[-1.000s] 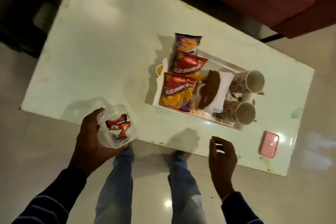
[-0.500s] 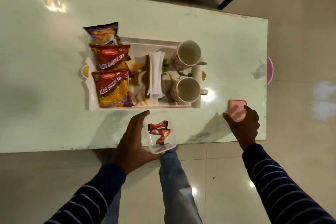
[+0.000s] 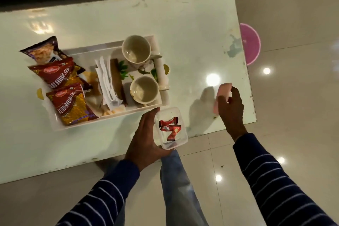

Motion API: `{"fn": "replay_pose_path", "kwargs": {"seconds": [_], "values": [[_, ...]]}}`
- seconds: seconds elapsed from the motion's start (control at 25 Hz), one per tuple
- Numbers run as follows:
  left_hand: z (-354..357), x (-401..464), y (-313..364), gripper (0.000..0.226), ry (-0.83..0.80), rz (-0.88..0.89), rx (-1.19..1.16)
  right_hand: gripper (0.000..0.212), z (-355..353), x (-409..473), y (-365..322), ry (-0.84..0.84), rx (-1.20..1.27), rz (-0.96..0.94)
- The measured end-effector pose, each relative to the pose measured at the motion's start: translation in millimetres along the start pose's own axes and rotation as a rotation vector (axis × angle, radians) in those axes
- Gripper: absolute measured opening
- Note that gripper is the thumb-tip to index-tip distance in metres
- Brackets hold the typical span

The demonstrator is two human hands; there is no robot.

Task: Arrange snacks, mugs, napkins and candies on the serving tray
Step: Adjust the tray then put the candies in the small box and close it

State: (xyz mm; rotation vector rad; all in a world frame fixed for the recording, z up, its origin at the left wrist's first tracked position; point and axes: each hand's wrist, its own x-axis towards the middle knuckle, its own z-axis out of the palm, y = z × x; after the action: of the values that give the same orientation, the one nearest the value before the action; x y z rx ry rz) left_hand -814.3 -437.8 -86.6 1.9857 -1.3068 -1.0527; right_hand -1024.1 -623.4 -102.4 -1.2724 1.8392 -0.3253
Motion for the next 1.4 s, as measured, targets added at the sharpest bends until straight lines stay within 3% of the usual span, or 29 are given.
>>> {"fn": "replay_pose_path", "kwargs": {"seconds": [0.12,0.24,0.32,0.52,0.68,0.88,0.96,1.12,1.32,1.4], "values": [[9,7,11,0.107,-0.031,-0.042,-0.032,0.050,-21,-27,-7,-0.229,0.248,-0.014],[15,13,22,0.112,-0.055,-0.102,-0.104,0.070,-38,-63,-11,-0.453,0.262,-0.059],[16,16,29,0.113,-0.052,-0.112,-0.135,0.075,-38,-81,-12,-0.516,0.253,-0.040],[15,18,45,0.108,-0.030,-0.013,-0.199,0.071,-12,-105,-26,-0.503,0.122,-0.133],[11,19,49,0.109,-0.052,-0.122,-0.327,0.071,8,-115,-39,-0.498,0.061,-0.271],[-3,21,52,0.118,-0.220,-0.032,-0.398,0.056,17,-113,-45,-0.359,0.081,-0.309],[-4,23,60,0.100,-0.218,-0.037,-0.461,0.057,18,-113,-46,-0.280,0.057,-0.275],[3,28,85,0.045,0.060,-0.230,-0.623,0.056,20,-118,-52,-0.215,0.062,-0.310],[4,33,87,0.040,0.127,-0.240,-0.669,0.032,20,-120,-60,-0.142,0.216,-0.273],[2,34,87,0.044,0.130,-0.221,-0.647,0.026,18,-120,-64,-0.169,0.359,-0.164]]}}
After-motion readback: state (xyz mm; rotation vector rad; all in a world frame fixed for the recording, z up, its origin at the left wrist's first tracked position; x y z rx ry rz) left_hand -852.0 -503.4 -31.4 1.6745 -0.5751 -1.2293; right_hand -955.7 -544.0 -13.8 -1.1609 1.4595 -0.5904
